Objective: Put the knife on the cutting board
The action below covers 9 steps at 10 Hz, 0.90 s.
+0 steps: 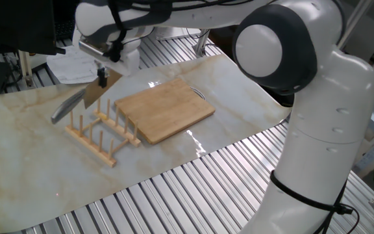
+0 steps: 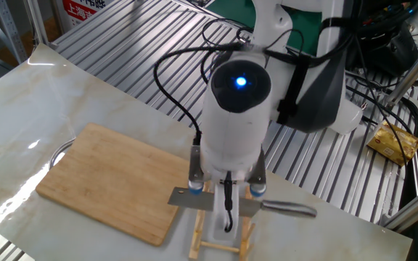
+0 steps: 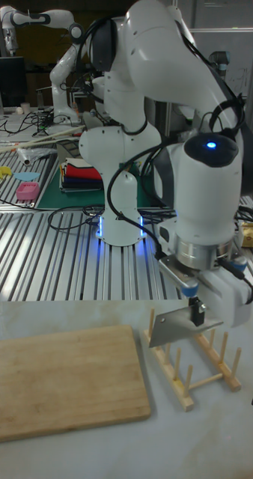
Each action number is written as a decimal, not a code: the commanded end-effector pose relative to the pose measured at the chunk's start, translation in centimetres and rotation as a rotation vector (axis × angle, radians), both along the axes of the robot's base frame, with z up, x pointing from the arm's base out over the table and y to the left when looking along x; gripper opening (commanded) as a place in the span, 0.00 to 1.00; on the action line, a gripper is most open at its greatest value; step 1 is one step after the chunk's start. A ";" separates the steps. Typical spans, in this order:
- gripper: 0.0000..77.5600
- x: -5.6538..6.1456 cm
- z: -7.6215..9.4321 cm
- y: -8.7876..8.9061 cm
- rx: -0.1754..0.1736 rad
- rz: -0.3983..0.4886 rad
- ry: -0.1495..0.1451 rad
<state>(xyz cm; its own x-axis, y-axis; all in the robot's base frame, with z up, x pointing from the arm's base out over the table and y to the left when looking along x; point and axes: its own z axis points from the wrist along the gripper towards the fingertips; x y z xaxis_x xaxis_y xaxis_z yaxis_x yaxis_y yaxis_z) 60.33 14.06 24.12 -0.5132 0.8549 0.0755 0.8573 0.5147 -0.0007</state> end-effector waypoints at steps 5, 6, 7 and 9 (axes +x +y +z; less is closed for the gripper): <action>0.02 0.5 2.7 -3.0 -0.024 0.458 -0.002; 0.02 0.6 2.7 -3.1 -0.025 0.466 -0.003; 0.02 1.0 2.6 -4.3 -0.045 0.566 -0.001; 0.02 1.3 2.4 -5.2 -0.043 0.625 -0.003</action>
